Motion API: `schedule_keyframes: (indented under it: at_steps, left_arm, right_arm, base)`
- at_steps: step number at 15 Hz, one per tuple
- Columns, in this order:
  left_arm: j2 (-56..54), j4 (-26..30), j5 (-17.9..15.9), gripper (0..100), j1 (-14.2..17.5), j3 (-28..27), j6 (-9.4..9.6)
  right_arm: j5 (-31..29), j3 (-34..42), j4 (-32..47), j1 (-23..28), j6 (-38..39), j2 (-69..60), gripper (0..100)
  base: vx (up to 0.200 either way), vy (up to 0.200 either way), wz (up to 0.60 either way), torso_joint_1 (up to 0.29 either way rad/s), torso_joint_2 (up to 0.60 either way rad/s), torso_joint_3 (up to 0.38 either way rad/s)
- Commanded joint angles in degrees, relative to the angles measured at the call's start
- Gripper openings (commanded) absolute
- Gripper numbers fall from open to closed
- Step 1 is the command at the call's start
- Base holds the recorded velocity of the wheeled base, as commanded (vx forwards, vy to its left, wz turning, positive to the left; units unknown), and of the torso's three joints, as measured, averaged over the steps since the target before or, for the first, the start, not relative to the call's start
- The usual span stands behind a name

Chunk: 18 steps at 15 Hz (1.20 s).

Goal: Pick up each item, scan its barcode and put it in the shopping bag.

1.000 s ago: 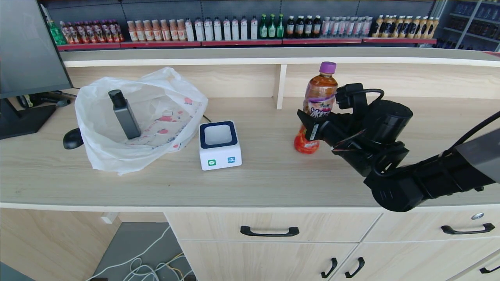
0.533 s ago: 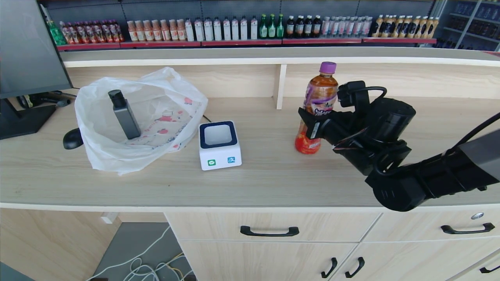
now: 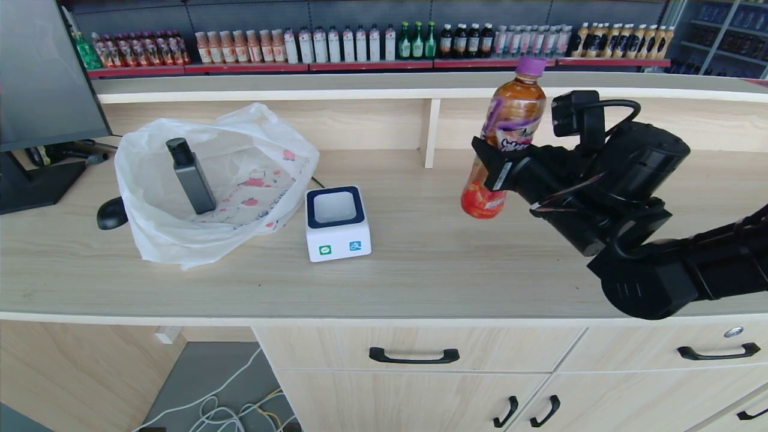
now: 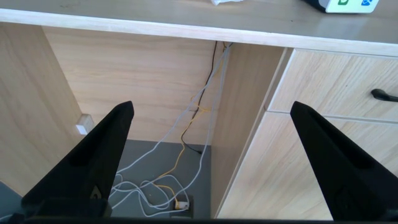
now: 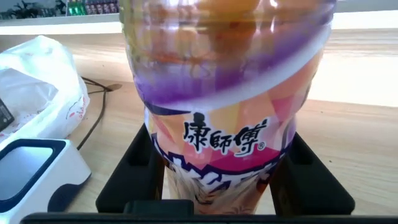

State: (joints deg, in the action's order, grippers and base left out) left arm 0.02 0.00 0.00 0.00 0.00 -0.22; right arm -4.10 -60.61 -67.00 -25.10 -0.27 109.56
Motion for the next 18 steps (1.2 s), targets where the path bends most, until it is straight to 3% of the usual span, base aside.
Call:
schedule_keyframes:
  at_steps: [1, 9, 13, 18]
  left_arm:
    - [0.0, 0.0, 0.0, 100, 0.0, 0.0, -0.04]
    - [0.0, 0.0, 0.0, 100, 0.0, 0.0, -0.04]
    - [0.0, 0.0, 0.0, 100, -0.1, 0.0, -0.04]
    - [0.0, 0.0, 0.0, 100, -0.1, 0.0, -0.04]
  right_arm:
    - [0.0, 2.4, -0.1, -2.0, 0.7, -5.5, 0]
    - [-0.5, 26.0, -1.4, -4.2, 4.7, -23.7, 0]
    - [-0.7, 36.4, -1.4, -10.1, 3.9, -32.1, 0]
    - [-0.6, 48.0, -1.4, -12.7, 0.2, -42.3, 0]
  base:
    - [0.0, 0.0, 0.0, 0.0, 0.0, 0.0]
    - [0.0, 0.0, 0.0, 0.0, 0.0, 0.0]
    - [0.0, 0.0, 0.0, 0.0, 0.0, 0.0]
    - [0.0, 0.0, 0.0, 0.0, 0.0, 0.0]
